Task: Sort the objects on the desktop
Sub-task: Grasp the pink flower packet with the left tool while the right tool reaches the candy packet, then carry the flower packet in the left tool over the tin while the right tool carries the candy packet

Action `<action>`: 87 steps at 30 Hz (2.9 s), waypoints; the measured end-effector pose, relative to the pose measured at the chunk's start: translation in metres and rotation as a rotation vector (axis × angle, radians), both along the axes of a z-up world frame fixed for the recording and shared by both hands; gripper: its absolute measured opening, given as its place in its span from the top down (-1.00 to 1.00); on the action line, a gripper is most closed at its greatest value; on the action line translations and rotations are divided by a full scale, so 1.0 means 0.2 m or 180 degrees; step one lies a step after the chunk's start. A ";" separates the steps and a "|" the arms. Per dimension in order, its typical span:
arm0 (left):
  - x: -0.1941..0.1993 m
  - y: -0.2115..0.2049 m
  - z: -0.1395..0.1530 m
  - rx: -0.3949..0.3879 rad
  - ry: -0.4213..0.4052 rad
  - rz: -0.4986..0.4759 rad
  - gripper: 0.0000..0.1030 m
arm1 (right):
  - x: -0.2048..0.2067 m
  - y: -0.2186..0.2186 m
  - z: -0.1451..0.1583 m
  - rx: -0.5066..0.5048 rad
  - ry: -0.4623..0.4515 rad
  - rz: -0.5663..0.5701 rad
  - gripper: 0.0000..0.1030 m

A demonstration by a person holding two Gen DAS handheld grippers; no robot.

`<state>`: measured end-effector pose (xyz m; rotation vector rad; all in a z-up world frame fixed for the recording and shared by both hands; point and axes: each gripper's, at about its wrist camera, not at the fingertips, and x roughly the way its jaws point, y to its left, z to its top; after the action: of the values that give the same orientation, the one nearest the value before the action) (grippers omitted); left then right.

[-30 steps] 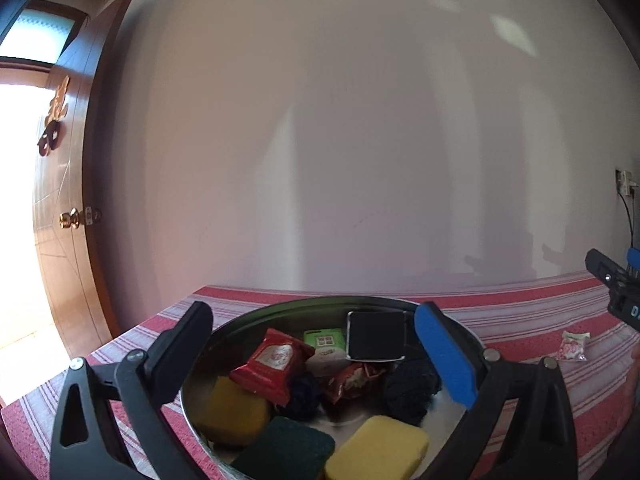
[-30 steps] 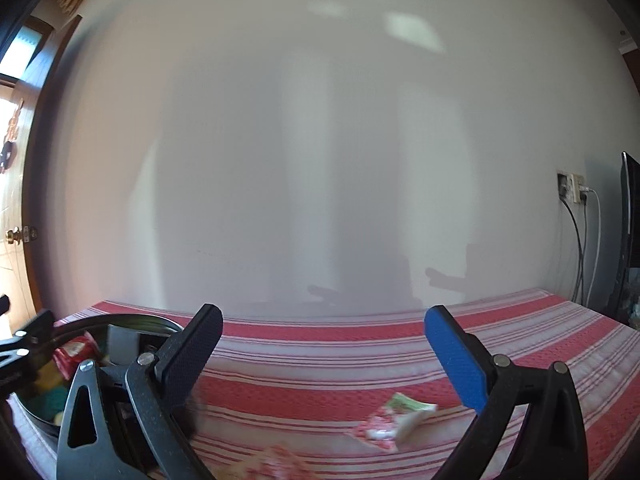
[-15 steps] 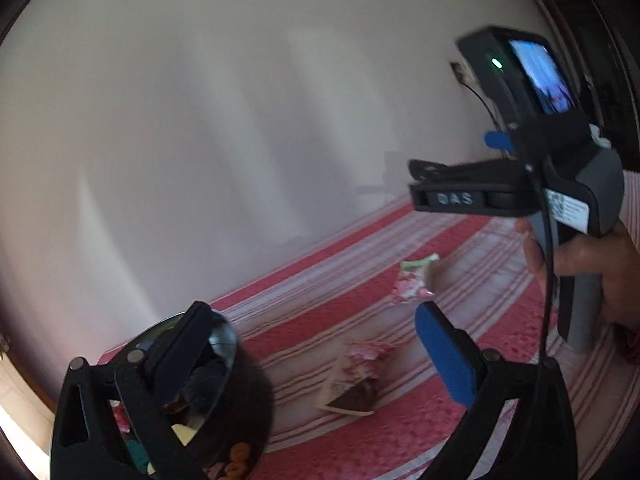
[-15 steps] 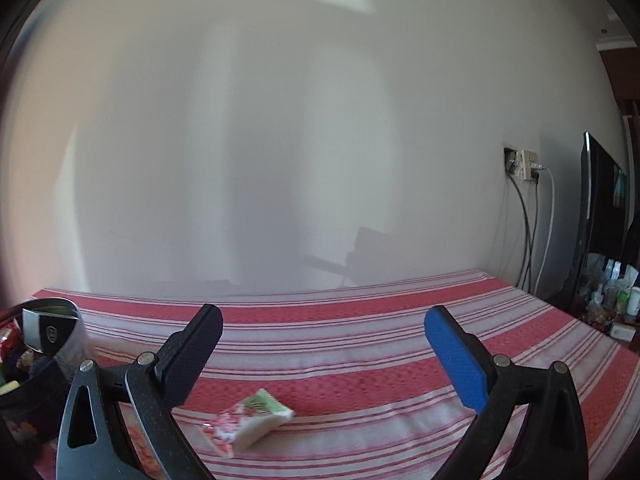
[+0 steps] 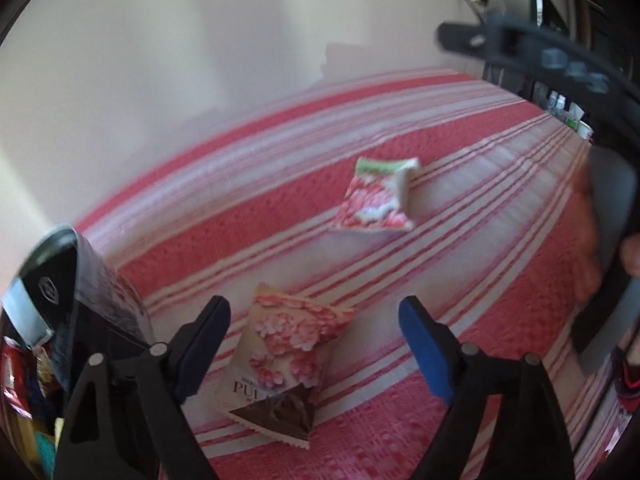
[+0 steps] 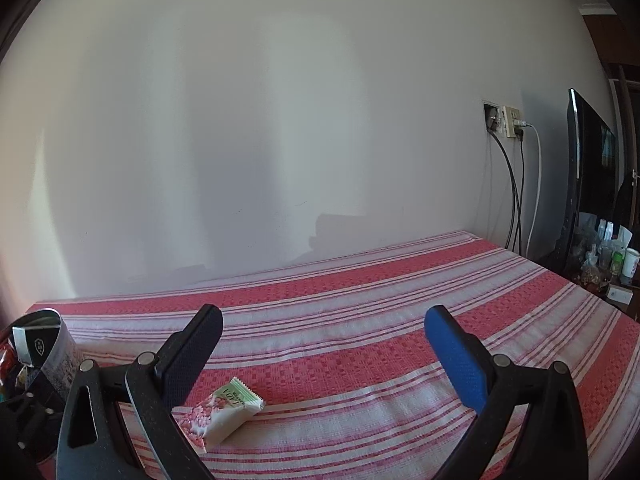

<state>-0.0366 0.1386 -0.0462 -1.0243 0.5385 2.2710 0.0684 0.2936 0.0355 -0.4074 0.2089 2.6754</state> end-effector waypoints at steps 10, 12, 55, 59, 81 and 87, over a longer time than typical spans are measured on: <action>-0.02 -0.06 -0.02 0.0305 -0.0313 0.0037 -0.01 | -0.03 0.08 -0.02 -0.0177 -0.0068 0.0064 -0.99; -0.03 -0.04 -0.02 0.0291 -0.0298 0.0004 0.04 | -0.04 0.09 -0.03 -0.0207 -0.0096 0.0072 -0.99; -0.06 -0.54 0.33 0.1316 0.0589 0.0647 0.12 | -0.28 -0.16 -0.15 -0.0794 -0.0979 0.0788 0.10; -0.06 -0.64 0.33 0.1280 0.0757 0.0757 0.12 | -0.16 -0.28 -0.03 -0.0710 -0.0515 0.0977 0.10; -0.11 -0.94 0.35 0.1325 0.0978 0.1086 0.12 | 0.14 -0.88 0.19 0.0136 0.0634 0.1353 0.09; -0.10 -0.97 0.35 0.1366 0.1010 0.1107 0.12 | 0.18 -0.91 0.21 0.0244 0.0706 0.1360 0.08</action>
<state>-0.0576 -0.0545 0.0246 -0.5791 -0.0226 2.7160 0.1035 0.1112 0.0774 -0.1398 0.0900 3.1386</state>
